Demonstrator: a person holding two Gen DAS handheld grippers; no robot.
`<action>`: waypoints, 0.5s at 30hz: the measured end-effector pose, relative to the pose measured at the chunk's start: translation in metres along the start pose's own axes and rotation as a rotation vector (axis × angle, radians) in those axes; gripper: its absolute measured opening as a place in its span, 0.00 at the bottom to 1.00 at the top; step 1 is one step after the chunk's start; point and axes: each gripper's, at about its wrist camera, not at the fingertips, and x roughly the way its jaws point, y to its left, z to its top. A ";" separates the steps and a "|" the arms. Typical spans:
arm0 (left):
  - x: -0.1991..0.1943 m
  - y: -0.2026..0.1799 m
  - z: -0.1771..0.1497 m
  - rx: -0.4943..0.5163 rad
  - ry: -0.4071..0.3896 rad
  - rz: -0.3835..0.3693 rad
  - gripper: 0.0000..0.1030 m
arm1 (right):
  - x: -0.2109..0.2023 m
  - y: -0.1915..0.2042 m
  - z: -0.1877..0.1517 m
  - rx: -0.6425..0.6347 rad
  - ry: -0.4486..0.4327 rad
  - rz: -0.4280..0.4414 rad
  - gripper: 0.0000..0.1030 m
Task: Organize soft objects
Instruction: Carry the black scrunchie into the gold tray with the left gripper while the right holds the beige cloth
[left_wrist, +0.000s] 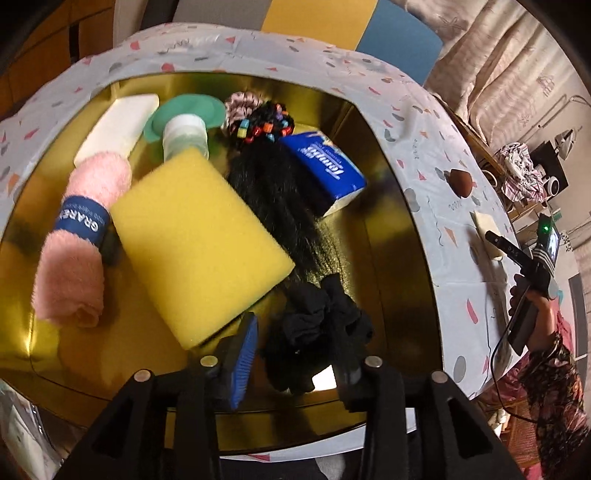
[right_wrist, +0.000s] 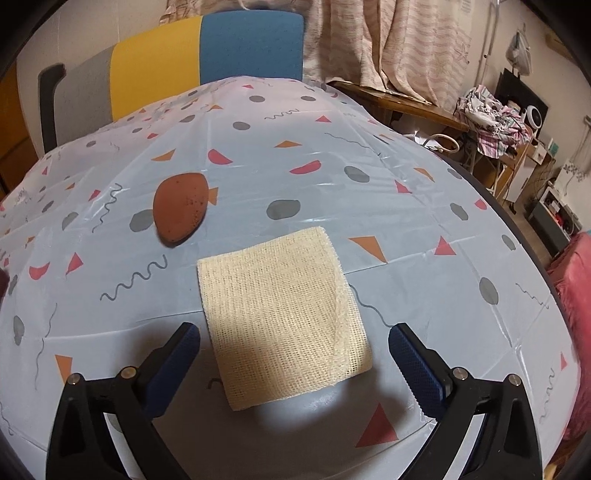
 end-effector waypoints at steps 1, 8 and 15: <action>-0.002 0.000 0.000 0.004 -0.006 -0.011 0.36 | 0.001 0.000 0.000 -0.001 0.003 0.002 1.00; -0.008 -0.001 -0.003 0.004 -0.027 -0.059 0.36 | 0.011 0.004 0.001 0.002 0.035 0.017 1.00; -0.012 -0.009 -0.002 0.030 -0.044 -0.061 0.36 | 0.020 0.002 0.002 0.000 0.047 0.030 0.99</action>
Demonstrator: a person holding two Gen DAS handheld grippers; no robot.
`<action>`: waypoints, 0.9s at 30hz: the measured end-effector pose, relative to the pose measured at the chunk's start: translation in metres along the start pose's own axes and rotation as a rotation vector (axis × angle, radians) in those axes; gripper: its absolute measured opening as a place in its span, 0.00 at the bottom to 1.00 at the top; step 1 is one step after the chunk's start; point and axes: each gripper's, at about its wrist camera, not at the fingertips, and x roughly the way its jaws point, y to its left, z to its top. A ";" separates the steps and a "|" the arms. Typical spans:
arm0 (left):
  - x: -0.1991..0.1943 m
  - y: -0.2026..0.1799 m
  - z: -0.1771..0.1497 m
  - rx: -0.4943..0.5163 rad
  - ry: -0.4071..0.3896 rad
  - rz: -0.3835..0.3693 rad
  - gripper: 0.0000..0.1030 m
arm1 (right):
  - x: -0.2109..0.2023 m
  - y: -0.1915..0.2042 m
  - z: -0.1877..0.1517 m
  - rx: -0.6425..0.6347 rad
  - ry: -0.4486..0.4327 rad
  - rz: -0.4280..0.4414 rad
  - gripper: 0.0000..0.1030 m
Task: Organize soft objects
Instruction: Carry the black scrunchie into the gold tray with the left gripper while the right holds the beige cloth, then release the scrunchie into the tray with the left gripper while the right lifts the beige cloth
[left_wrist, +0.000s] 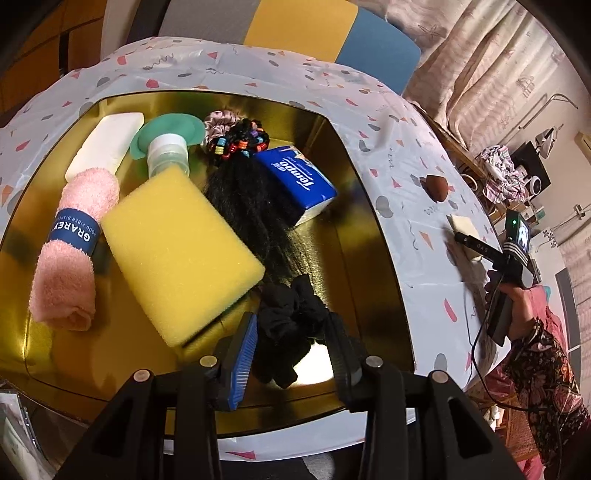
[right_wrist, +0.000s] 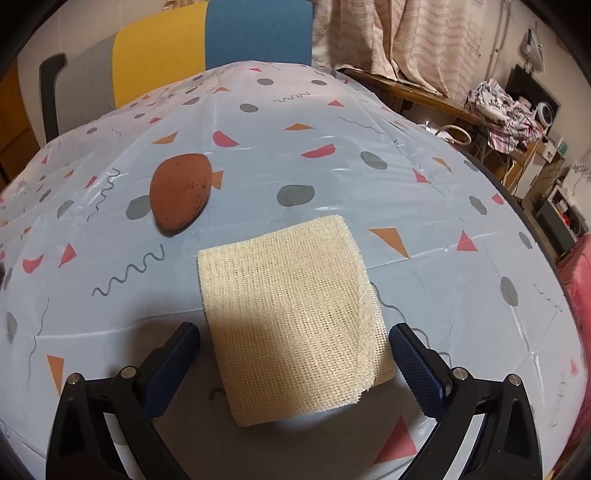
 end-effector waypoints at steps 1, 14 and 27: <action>-0.001 -0.001 0.000 0.005 -0.003 0.005 0.36 | 0.001 -0.001 0.000 0.007 0.002 0.008 0.97; -0.019 -0.010 0.004 0.024 -0.088 0.045 0.36 | -0.007 0.007 -0.006 -0.002 -0.021 0.042 0.83; -0.026 -0.008 0.001 0.015 -0.103 -0.007 0.37 | -0.020 0.010 -0.014 0.013 -0.048 0.056 0.57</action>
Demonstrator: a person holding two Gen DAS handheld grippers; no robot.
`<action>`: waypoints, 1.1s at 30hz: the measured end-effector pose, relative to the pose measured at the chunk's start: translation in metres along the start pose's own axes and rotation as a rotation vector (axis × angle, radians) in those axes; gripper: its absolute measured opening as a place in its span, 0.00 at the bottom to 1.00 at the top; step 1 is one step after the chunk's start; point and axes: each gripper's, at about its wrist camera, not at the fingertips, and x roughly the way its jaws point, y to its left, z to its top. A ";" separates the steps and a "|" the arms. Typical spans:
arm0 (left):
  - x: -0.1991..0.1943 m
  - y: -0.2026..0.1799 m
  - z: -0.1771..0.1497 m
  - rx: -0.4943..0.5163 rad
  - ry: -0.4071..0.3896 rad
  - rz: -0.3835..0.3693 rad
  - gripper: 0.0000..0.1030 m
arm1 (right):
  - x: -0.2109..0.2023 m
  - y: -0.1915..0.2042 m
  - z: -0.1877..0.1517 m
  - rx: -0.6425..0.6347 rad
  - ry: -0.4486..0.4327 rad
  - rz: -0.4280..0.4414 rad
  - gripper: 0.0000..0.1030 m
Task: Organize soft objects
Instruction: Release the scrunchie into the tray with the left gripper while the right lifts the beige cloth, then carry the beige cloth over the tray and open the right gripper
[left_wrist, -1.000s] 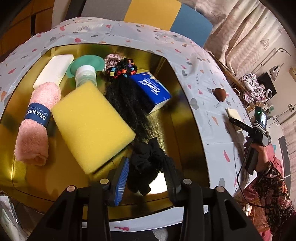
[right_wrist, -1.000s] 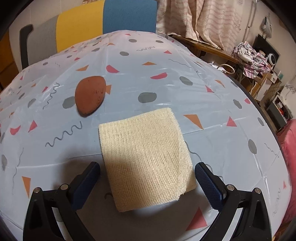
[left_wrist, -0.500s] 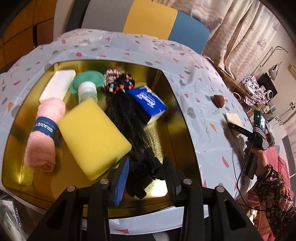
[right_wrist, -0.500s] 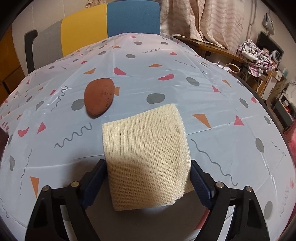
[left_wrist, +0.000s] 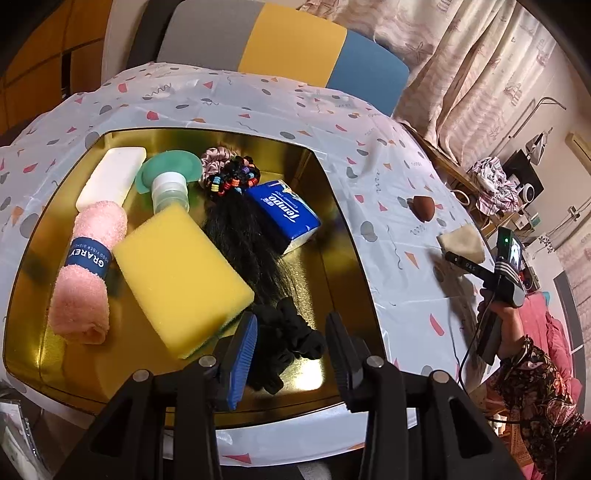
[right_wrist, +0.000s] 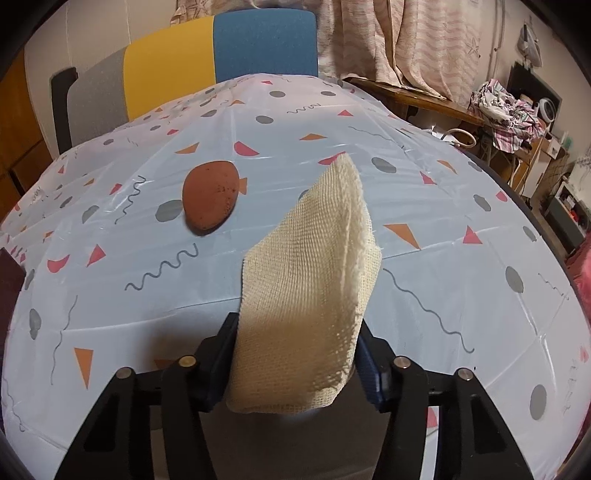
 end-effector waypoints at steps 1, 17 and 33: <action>-0.001 0.001 0.000 -0.002 -0.004 0.007 0.37 | -0.002 0.000 -0.001 0.001 -0.001 0.004 0.57; -0.025 0.025 0.003 -0.041 -0.111 0.082 0.37 | -0.092 0.092 -0.013 -0.098 -0.083 0.293 0.57; -0.054 0.072 -0.005 -0.139 -0.199 0.160 0.37 | -0.137 0.284 -0.043 -0.339 0.047 0.633 0.58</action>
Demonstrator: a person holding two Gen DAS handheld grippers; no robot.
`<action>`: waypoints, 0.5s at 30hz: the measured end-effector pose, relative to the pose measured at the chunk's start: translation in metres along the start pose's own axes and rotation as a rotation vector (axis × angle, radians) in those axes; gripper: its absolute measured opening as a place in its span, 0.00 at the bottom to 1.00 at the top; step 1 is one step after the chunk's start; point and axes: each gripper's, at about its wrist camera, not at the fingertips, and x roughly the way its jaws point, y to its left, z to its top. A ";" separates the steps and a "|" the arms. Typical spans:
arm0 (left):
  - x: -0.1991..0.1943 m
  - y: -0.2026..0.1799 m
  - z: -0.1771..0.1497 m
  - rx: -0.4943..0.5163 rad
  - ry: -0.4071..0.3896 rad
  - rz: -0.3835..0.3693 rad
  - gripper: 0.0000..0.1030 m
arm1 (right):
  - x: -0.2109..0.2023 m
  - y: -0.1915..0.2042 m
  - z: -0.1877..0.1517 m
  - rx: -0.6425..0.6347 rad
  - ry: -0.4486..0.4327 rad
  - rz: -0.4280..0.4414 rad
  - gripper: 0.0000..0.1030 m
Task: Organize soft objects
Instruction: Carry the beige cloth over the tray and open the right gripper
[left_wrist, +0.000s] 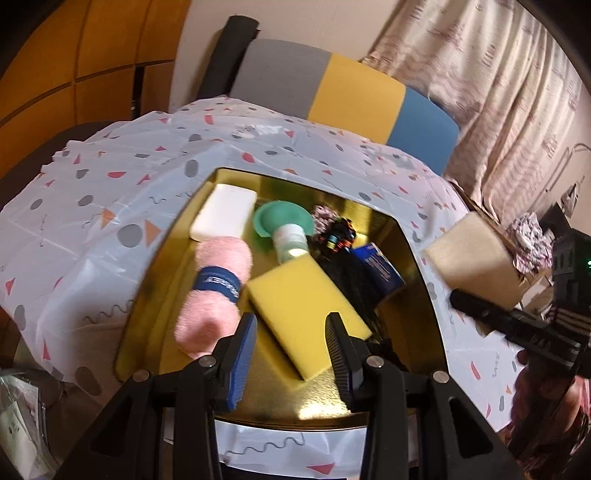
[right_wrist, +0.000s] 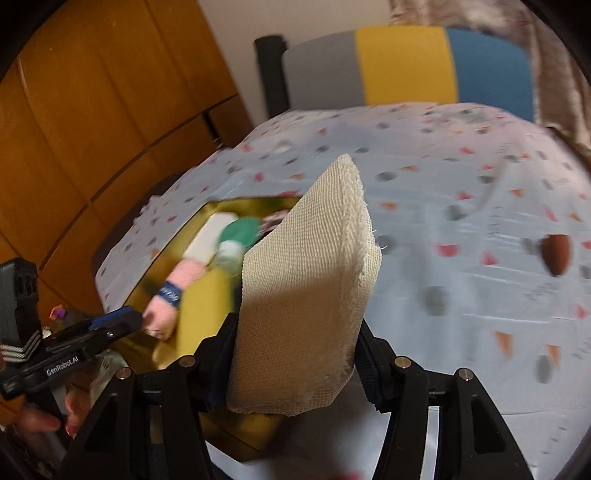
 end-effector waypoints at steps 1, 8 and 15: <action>-0.001 0.003 0.002 -0.011 -0.005 0.001 0.37 | 0.007 0.007 0.002 -0.008 0.011 0.004 0.59; 0.000 0.013 0.003 -0.051 0.004 -0.017 0.37 | 0.064 0.034 0.003 -0.011 0.163 0.026 0.76; 0.004 0.011 0.001 -0.058 0.018 -0.032 0.37 | 0.041 0.037 -0.001 -0.074 0.127 -0.019 0.93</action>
